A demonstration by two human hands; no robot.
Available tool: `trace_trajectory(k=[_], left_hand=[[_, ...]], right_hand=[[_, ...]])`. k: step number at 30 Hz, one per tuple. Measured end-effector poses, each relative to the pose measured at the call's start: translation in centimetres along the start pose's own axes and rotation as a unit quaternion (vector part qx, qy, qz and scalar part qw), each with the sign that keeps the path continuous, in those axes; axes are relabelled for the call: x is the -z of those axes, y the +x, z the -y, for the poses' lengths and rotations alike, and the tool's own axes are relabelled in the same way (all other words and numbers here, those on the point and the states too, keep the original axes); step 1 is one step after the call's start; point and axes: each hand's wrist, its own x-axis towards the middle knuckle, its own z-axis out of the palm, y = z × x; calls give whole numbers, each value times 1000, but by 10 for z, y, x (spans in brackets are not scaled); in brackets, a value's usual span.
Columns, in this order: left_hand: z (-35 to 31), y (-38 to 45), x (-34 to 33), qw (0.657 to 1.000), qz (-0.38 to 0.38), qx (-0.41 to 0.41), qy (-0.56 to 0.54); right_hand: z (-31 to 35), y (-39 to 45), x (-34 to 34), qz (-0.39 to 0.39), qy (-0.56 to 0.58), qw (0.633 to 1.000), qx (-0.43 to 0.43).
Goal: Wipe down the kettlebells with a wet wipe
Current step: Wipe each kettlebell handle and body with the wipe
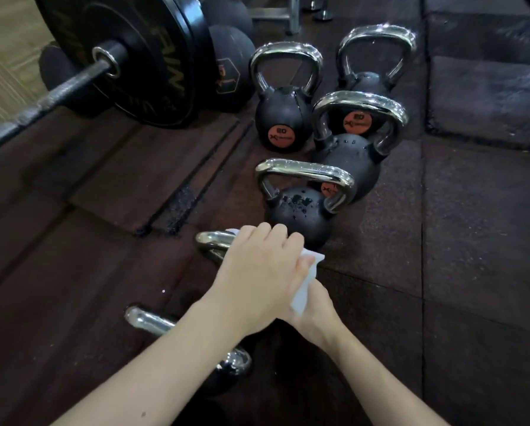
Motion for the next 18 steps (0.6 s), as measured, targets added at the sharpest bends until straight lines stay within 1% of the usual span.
trace_trajectory(k=[1, 2, 4, 6, 7, 8, 9, 10, 11, 12, 13, 14, 15, 17, 18], left_hand=[[6, -2, 3, 1000, -12, -20, 4], [18, -2, 1, 999, -35, -11, 1], [55, -7, -14, 998, -50, 43, -9], [88, -14, -33, 993, 5, 110, -30], [99, -18, -44, 991, 34, 124, -38], [104, -20, -49, 991, 42, 120, -48], [102, -20, -46, 992, 38, 114, -46], [88, -20, -32, 992, 57, 106, -44], [71, -17, -21, 995, 43, 91, -18], [55, -14, -7, 998, 3, 58, 24], [38, -9, 4, 998, -21, 26, 52], [20, -3, 14, 999, -18, 14, 46], [6, 0, 11, 998, -32, -8, 48], [-15, 2, -1, 999, -22, -6, 43], [-14, 2, -4, 999, -17, -12, 35]], right_hand=[[-1, 1, -1, -1, 11, 1000, -7], [0, 1, -2, -7, 23, 1000, -8], [-1, 2, -4, -18, 42, 999, -2], [-1, 1, -5, -16, 45, 999, 10], [-2, 1, -4, -15, 45, 999, 17], [-3, 1, -3, -13, 47, 999, 21], [-3, 1, -3, -11, 47, 999, 21], [-2, 1, -3, -11, 48, 999, 20], [-2, 2, -3, -10, 47, 999, 16], [-3, 2, -2, -8, 47, 999, 11], [-4, 2, -2, -5, 45, 999, 6], [-3, 1, -2, -3, 43, 999, 1], [-5, 1, -2, 2, 37, 999, -4], [-6, 1, -3, -1, 21, 1000, -14], [-5, 0, -3, -4, 28, 999, -17]])
